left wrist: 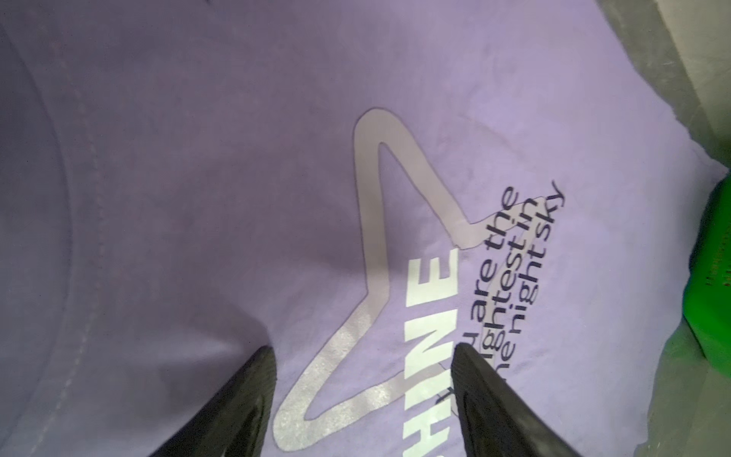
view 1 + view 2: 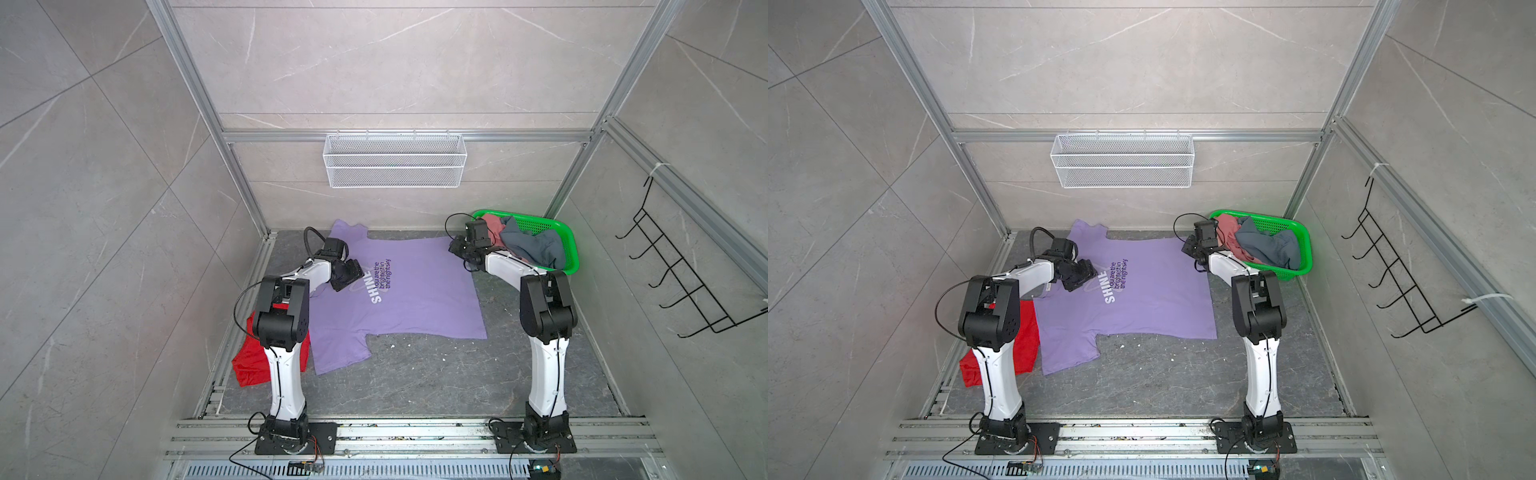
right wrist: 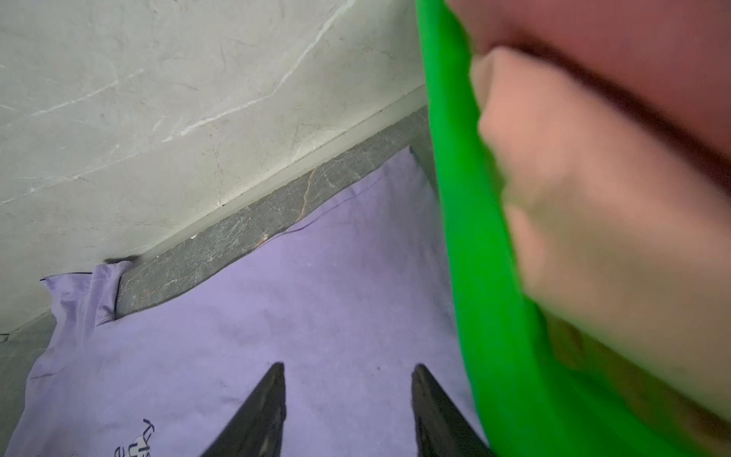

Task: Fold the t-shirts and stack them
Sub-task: 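Press and drag the t-shirt's far edge with both grippers to flatten it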

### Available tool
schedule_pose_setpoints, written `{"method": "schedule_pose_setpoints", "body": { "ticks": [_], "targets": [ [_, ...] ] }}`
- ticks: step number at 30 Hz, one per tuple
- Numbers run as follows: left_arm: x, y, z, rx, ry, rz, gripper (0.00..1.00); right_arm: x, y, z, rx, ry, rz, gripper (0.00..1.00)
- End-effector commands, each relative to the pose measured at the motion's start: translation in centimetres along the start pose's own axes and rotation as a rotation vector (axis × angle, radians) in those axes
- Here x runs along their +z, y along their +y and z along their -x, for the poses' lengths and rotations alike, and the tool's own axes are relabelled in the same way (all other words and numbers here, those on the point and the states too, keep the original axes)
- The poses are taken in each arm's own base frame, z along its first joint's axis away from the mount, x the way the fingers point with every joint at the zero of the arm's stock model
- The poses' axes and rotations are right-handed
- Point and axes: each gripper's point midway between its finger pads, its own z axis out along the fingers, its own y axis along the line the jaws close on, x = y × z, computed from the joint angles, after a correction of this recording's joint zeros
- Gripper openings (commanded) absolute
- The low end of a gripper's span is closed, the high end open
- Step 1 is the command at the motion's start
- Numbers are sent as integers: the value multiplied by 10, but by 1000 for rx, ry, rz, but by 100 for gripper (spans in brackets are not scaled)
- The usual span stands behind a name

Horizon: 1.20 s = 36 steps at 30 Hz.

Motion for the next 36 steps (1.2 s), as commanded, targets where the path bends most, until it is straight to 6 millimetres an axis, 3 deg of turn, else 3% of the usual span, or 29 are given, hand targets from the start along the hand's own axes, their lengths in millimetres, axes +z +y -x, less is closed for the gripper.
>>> {"method": "schedule_pose_setpoints", "body": {
  "ticks": [1,6,10,15,19,29,33,36],
  "targets": [
    [2,4,2,-23,2,17,73,-6,13,-15,-8,30,30,53],
    [2,8,-2,-41,5,28,73,1,47,-37,-58,59,51,54],
    [4,18,-12,-70,24,52,73,17,33,-68,27,156,-13,54],
    [2,29,-32,-101,55,66,72,14,10,-105,21,292,-94,53],
    [-4,39,-55,-131,83,67,72,0,-7,-132,-25,389,-127,52],
    [-35,61,-115,-135,113,75,71,-55,-43,-171,-22,417,-131,52],
    [-46,63,-134,-128,110,75,70,-71,-49,-171,-44,398,-123,52],
    [-62,50,-127,-99,67,36,69,-81,-37,-157,-67,348,-70,52]
  ]
}}
